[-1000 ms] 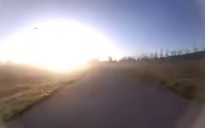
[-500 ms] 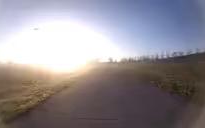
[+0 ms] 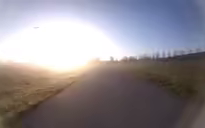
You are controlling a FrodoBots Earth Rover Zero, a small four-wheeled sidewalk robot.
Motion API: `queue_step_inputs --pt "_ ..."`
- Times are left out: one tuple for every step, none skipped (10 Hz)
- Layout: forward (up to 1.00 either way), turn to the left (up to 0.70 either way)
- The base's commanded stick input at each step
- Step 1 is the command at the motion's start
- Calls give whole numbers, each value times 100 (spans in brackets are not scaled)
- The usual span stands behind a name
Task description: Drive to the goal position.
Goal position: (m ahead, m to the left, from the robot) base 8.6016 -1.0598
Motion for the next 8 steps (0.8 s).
queue_step_inputs --pt "100 0" --pt "100 0" --pt "100 0" --pt "100 0" --pt "100 0" --pt "100 0" --pt "100 0" --pt "100 0"
